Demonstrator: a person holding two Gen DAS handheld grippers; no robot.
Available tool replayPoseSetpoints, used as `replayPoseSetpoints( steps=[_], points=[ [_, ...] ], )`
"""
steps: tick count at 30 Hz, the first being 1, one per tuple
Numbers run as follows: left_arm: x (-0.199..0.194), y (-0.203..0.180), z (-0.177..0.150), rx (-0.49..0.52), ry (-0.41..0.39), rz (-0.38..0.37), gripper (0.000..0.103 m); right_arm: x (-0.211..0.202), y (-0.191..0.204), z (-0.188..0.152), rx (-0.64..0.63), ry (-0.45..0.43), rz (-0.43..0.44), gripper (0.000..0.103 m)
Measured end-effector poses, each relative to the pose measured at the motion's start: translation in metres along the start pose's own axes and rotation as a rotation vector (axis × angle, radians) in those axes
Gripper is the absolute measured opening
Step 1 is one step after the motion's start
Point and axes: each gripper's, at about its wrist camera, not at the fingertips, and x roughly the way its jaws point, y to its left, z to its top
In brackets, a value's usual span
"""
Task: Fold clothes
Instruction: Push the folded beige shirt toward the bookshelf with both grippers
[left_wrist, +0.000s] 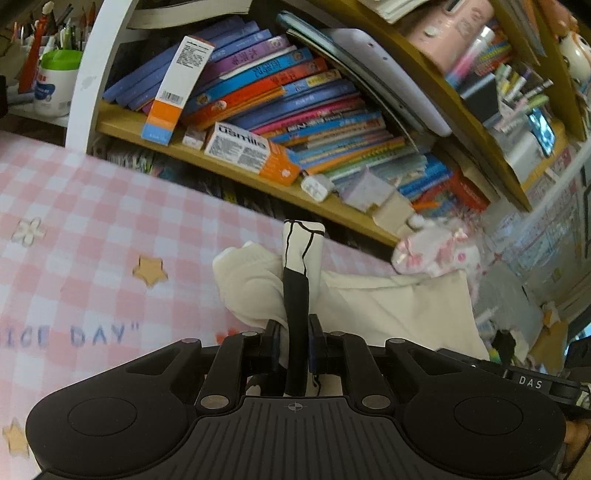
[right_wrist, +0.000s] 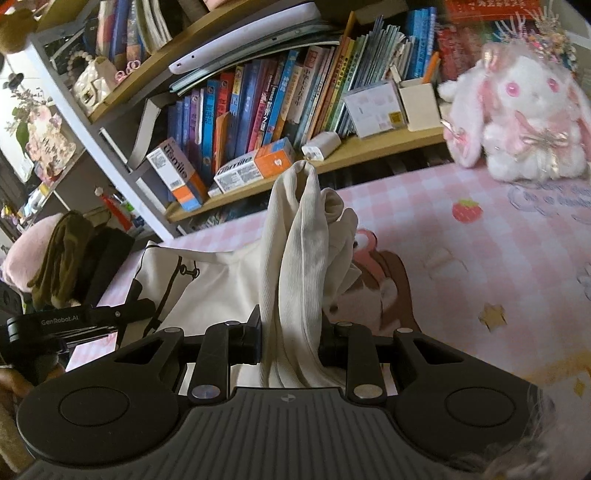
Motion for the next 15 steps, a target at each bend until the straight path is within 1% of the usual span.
replayPoseSetpoints(
  steps=[6, 15],
  points=[
    [0.035, 0.017, 0.029, -0.021, -0.006, 0.014, 0.012, 0.04, -0.006, 0.029, -0.011, 0.007, -0.002, 0.023],
    [0.074, 0.038, 0.072, -0.057, -0.053, 0.001, 0.012, 0.094, -0.026, 0.072, 0.042, -0.017, 0.03, 0.023]
  ],
)
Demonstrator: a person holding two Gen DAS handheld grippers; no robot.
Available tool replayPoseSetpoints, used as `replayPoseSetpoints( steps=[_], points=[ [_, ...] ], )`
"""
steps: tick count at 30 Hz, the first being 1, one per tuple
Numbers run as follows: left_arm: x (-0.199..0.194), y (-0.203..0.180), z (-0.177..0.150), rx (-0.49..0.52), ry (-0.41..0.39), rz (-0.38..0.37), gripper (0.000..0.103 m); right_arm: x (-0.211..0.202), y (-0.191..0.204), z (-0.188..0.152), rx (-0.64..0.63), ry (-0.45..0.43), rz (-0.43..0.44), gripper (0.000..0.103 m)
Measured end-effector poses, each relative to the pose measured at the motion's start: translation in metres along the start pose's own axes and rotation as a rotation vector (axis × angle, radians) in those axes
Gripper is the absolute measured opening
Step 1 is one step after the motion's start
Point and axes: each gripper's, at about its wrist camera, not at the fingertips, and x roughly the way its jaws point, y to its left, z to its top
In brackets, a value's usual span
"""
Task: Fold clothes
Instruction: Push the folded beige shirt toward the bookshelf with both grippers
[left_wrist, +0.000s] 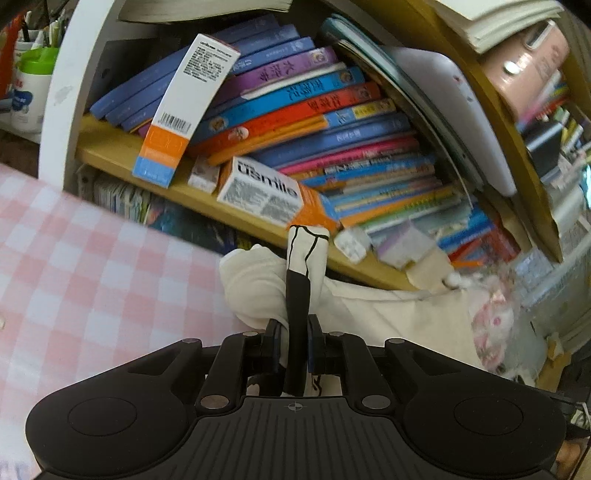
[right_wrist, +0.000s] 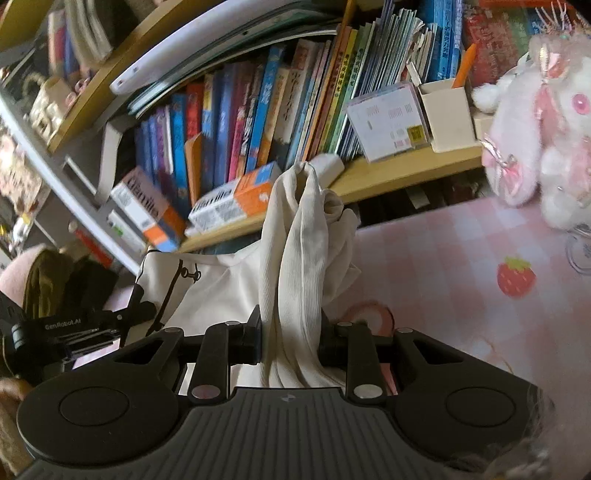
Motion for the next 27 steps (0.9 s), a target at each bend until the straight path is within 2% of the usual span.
replayPoseSetpoints(
  steps=[9, 15, 18, 20, 22, 27],
  points=[
    [0.026, 0.022, 0.021, -0.034, -0.034, -0.014, 0.011, 0.04, -0.014, 0.018, 0.057, -0.019, 0.029, 0.023],
    [0.039, 0.045, 0.017, -0.082, -0.024, 0.03, 0.011, 0.065, -0.035, 0.011, 0.123, 0.02, -0.004, 0.024],
    [0.04, 0.053, 0.011, -0.106, -0.012, 0.037, 0.013, 0.071, -0.054, 0.003, 0.2, 0.022, -0.003, 0.033],
    [0.037, 0.055, 0.008, -0.111, -0.015, 0.035, 0.014, 0.067, -0.061, 0.002, 0.23, 0.008, -0.005, 0.042],
    [0.032, 0.054, 0.006, -0.111, -0.02, 0.037, 0.014, 0.061, -0.066, 0.002, 0.248, -0.01, -0.011, 0.045],
    [0.02, 0.048, -0.001, -0.089, -0.018, 0.032, 0.015, 0.032, -0.074, 0.003, 0.295, -0.068, -0.002, 0.044]
  ],
)
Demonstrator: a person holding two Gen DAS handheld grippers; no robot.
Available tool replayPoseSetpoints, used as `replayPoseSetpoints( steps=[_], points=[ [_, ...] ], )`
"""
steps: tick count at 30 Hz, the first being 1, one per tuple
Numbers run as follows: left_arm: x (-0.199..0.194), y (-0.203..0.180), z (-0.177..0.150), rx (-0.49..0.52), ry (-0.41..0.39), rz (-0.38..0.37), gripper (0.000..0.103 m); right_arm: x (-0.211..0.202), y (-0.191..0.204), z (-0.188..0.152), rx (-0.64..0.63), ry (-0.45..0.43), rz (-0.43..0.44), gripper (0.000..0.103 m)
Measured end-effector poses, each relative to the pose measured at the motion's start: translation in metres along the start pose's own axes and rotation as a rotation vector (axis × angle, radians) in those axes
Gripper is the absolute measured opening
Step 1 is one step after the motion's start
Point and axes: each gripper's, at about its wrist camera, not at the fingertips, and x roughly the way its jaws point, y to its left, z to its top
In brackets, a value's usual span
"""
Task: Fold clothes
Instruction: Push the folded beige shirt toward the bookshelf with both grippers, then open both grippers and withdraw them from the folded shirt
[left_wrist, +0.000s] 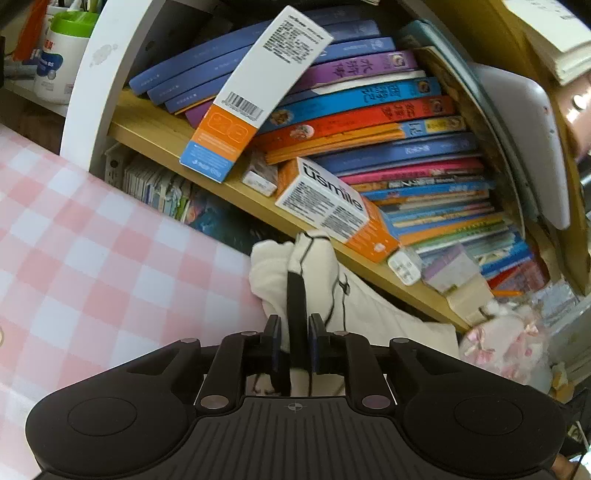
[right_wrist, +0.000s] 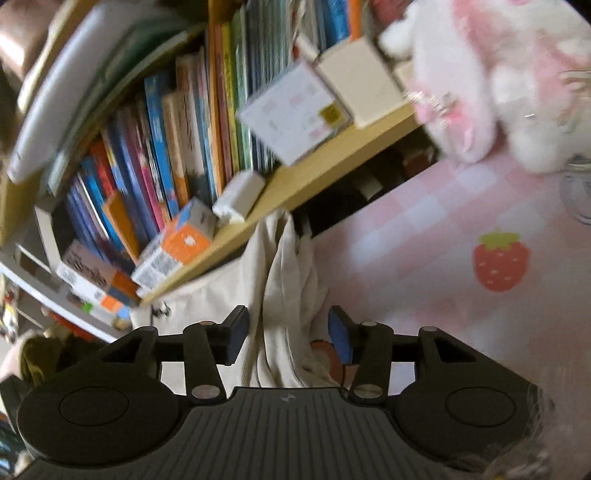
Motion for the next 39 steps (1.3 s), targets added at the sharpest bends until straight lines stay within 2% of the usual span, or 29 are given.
replayPoseSetpoints(
  steps=[1, 2, 4, 8, 10, 13, 20, 21, 23, 24, 29, 34, 39],
  points=[
    [-0.001, 0.0, -0.002, 0.0, 0.0, -0.001, 0.015, -0.004, -0.002, -0.001, 0.01, -0.004, 0.012, 0.039],
    [0.0, 0.0, -0.003, -0.001, 0.004, 0.005, 0.014, -0.007, -0.004, -0.002, 0.017, 0.002, 0.03, 0.023],
    [0.003, 0.002, -0.005, -0.006, 0.02, 0.027, 0.013, -0.004, -0.006, -0.005, 0.027, 0.031, 0.047, 0.007],
    [0.01, 0.003, -0.004, -0.017, 0.043, 0.059, 0.015, 0.014, -0.011, -0.006, 0.043, 0.079, 0.002, 0.006],
    [0.01, 0.001, -0.004, -0.01, 0.046, 0.071, 0.019, 0.019, -0.011, -0.007, 0.031, 0.083, -0.01, 0.006],
    [0.007, -0.001, -0.005, -0.004, 0.042, 0.087, 0.019, 0.018, -0.009, -0.008, 0.009, 0.084, -0.027, 0.006],
    [-0.019, -0.023, -0.012, 0.092, -0.007, 0.13, 0.021, -0.004, 0.012, -0.01, -0.12, 0.064, -0.077, 0.017],
    [-0.024, -0.026, -0.015, 0.101, -0.016, 0.132, 0.025, -0.01, 0.016, -0.011, -0.142, 0.055, -0.082, 0.019],
    [-0.033, -0.031, -0.02, 0.119, -0.03, 0.135, 0.028, -0.021, 0.023, -0.014, -0.182, 0.034, -0.09, 0.035],
    [-0.038, -0.035, -0.023, 0.128, -0.033, 0.136, 0.03, -0.027, 0.027, -0.016, -0.204, 0.024, -0.094, 0.038],
    [-0.055, -0.05, -0.044, 0.169, -0.028, 0.149, 0.035, -0.052, 0.048, -0.029, -0.309, 0.003, -0.104, 0.048],
    [-0.073, -0.06, -0.066, 0.185, -0.028, 0.162, 0.048, -0.073, 0.058, -0.042, -0.335, 0.0, -0.1, 0.056],
    [-0.09, -0.066, -0.085, 0.179, -0.037, 0.185, 0.055, -0.09, 0.063, -0.056, -0.36, -0.001, -0.123, 0.066]
  ],
)
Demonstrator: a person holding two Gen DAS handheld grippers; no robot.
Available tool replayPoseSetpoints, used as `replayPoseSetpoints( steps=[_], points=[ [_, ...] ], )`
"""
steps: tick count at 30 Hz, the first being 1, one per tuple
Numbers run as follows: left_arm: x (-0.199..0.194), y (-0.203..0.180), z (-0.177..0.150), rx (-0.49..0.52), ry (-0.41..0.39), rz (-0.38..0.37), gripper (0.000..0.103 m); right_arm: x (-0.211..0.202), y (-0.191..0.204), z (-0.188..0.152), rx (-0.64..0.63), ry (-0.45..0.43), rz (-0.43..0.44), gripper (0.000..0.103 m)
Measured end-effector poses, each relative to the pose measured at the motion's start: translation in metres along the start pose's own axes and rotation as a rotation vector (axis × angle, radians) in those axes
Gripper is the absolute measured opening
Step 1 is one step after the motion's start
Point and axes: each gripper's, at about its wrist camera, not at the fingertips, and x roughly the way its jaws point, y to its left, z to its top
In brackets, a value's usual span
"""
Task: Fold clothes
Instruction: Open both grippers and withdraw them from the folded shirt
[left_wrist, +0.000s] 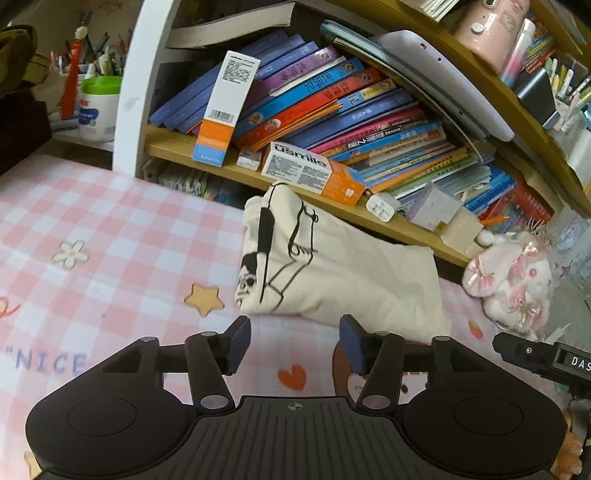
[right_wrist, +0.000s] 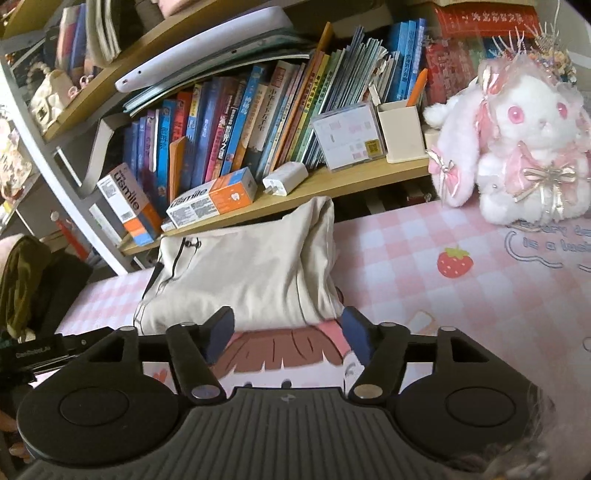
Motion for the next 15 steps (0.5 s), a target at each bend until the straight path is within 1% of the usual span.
replayPoseSetpoints(
  steps=[3, 6, 7, 10, 15],
  points=[
    [-0.009, -0.004, -0.009, -0.004, -0.003, 0.018, 0.058, -0.01, 0.003, -0.008, -0.02, -0.002, -0.026, 0.071],
    [-0.018, -0.01, -0.017, -0.006, -0.011, 0.036, 0.065, -0.019, 0.006, -0.015, -0.041, -0.009, -0.055, 0.077],
    [-0.021, -0.012, -0.02, -0.006, -0.015, 0.044, 0.067, -0.023, 0.007, -0.018, -0.048, -0.012, -0.066, 0.08],
    [-0.029, -0.018, -0.029, -0.002, -0.021, 0.065, 0.072, -0.033, 0.011, -0.028, -0.066, -0.024, -0.091, 0.085],
    [-0.039, -0.028, -0.045, 0.019, -0.008, 0.092, 0.078, -0.046, 0.019, -0.045, -0.096, -0.03, -0.119, 0.089]
  ],
)
